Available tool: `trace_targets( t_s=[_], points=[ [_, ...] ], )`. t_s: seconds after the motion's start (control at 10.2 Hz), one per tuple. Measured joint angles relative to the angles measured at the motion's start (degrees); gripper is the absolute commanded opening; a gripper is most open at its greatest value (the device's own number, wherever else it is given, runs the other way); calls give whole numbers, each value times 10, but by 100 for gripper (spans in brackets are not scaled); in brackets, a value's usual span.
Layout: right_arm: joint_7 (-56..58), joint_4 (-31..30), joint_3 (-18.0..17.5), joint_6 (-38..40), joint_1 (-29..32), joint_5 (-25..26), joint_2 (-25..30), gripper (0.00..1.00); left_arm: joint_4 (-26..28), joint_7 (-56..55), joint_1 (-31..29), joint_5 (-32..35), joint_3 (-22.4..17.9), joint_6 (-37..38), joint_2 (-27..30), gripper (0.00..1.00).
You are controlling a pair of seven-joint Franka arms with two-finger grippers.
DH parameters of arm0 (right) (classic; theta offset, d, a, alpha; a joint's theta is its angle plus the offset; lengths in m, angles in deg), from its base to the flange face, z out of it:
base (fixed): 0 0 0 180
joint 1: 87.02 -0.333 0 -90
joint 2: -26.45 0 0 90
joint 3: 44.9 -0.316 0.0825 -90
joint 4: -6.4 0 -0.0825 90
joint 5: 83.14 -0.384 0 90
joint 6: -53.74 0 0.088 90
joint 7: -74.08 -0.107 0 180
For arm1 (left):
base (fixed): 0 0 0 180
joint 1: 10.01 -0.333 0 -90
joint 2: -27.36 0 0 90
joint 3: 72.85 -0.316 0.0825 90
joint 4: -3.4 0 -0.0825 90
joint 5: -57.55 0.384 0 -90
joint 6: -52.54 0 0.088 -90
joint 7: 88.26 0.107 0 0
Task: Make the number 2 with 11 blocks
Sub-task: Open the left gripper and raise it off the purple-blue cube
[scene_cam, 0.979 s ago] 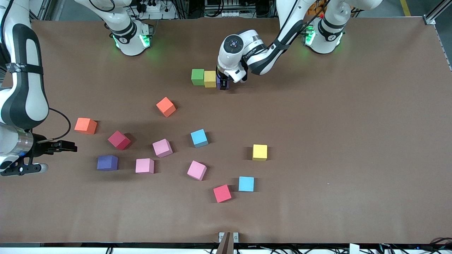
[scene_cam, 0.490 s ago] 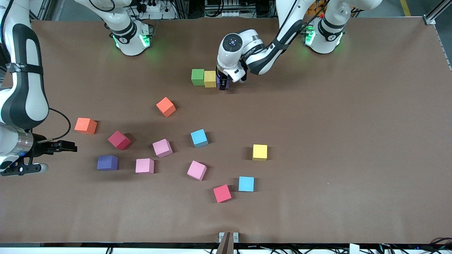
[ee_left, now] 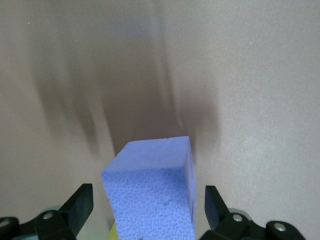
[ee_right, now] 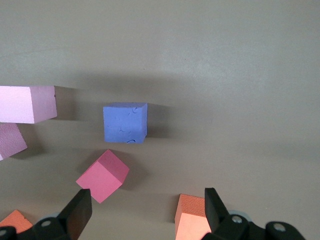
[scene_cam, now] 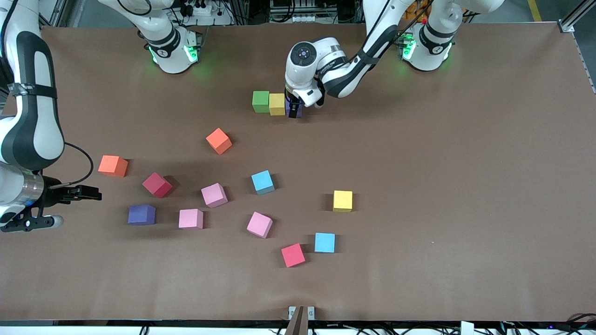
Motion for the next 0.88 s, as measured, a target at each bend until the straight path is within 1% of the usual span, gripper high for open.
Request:
trace_targets(
  t_s=[0.2, 0.39, 0.59, 0.78, 0.88],
  points=[
    [0, 0, 0, 0, 0, 0, 0, 100, -7, 0, -2, 0, 1, 22, 8, 99],
    [0, 0, 0, 0, 0, 0, 0, 100, -21, 13, -10, 0, 1, 62, 22, 99],
    [0, 0, 0, 0, 0, 0, 0, 100, -29, 50, -29, -10, 1, 105, 48, 99],
    [0, 0, 0, 0, 0, 0, 0, 100, -45, 166, -59, -70, 0, 183, 85, 99],
    [0, 0, 0, 0, 0, 0, 0, 100, -57, 223, -71, -81, -4, 223, 101, 99]
  ],
)
